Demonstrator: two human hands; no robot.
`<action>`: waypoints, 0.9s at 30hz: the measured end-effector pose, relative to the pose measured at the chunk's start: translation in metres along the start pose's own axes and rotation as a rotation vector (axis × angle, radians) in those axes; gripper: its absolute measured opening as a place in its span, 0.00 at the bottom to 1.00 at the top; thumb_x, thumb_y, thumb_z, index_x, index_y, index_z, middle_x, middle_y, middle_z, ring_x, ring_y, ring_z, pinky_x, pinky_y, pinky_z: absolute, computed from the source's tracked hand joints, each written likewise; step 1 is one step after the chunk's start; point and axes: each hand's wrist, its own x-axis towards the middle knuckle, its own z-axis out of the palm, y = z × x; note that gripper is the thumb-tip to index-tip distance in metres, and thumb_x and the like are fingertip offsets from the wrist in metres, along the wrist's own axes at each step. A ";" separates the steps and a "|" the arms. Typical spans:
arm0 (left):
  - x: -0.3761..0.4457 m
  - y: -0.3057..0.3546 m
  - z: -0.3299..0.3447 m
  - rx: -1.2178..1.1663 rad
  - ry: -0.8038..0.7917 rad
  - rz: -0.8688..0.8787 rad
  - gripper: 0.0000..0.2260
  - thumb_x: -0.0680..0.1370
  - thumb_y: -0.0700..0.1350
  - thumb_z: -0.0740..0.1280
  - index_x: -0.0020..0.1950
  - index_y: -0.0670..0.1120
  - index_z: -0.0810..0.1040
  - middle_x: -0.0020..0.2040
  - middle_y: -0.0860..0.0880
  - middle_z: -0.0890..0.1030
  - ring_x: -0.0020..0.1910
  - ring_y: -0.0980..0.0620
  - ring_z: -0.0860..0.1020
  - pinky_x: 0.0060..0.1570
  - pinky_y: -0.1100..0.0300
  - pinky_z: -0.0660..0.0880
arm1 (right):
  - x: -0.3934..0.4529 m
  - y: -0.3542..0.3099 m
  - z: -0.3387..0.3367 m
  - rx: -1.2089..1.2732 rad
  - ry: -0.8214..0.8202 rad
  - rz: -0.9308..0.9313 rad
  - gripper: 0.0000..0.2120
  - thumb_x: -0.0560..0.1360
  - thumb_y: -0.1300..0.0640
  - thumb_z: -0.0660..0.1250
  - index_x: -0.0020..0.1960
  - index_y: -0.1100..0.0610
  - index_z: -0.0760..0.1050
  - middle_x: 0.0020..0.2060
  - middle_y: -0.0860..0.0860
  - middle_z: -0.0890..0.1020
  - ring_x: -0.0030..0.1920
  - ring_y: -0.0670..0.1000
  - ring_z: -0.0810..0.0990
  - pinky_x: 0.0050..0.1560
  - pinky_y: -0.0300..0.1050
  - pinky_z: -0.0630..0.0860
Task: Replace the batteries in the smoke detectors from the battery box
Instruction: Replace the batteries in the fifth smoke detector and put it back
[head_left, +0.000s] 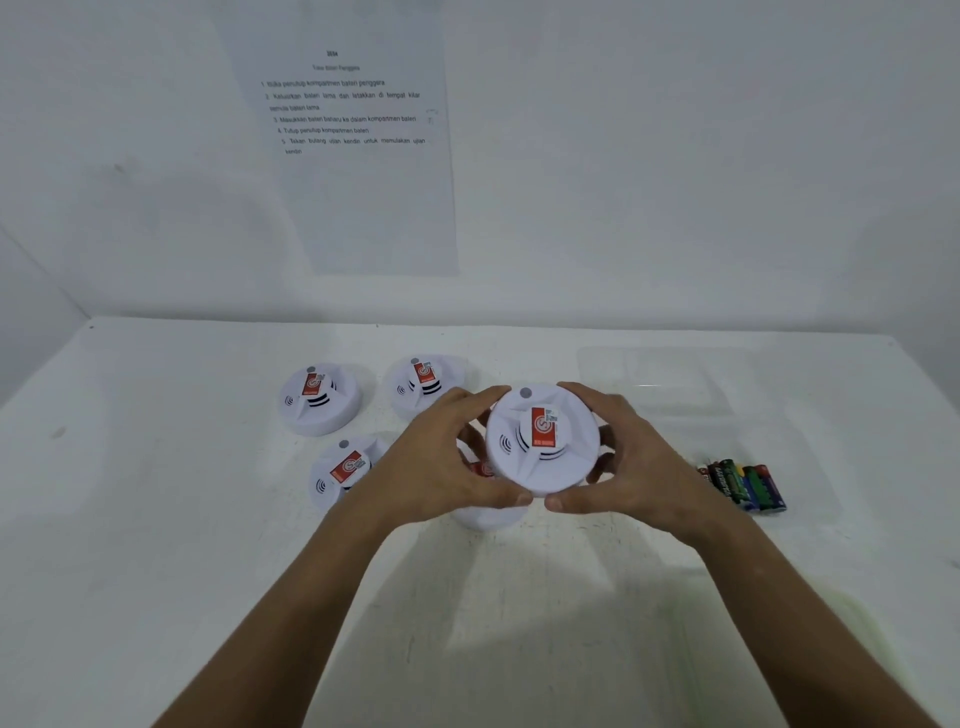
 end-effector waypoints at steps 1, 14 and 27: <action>0.007 -0.001 -0.001 0.012 -0.010 -0.011 0.34 0.62 0.57 0.79 0.65 0.65 0.70 0.53 0.56 0.78 0.47 0.55 0.79 0.44 0.60 0.81 | 0.006 -0.001 -0.003 -0.014 0.003 0.008 0.47 0.59 0.58 0.85 0.70 0.38 0.66 0.65 0.42 0.69 0.57 0.45 0.77 0.45 0.41 0.81; 0.106 -0.040 0.008 0.193 0.009 -0.217 0.23 0.61 0.47 0.81 0.52 0.46 0.80 0.46 0.51 0.84 0.44 0.51 0.82 0.46 0.56 0.80 | 0.102 0.011 -0.011 -0.324 0.127 0.144 0.33 0.63 0.66 0.80 0.65 0.58 0.73 0.57 0.55 0.80 0.55 0.56 0.79 0.56 0.51 0.77; 0.106 -0.040 0.025 0.301 -0.075 -0.307 0.15 0.65 0.45 0.78 0.46 0.41 0.79 0.39 0.48 0.79 0.40 0.50 0.78 0.42 0.60 0.74 | 0.096 0.027 0.003 -0.395 0.138 0.362 0.20 0.68 0.70 0.73 0.58 0.69 0.74 0.48 0.58 0.79 0.50 0.55 0.78 0.48 0.41 0.72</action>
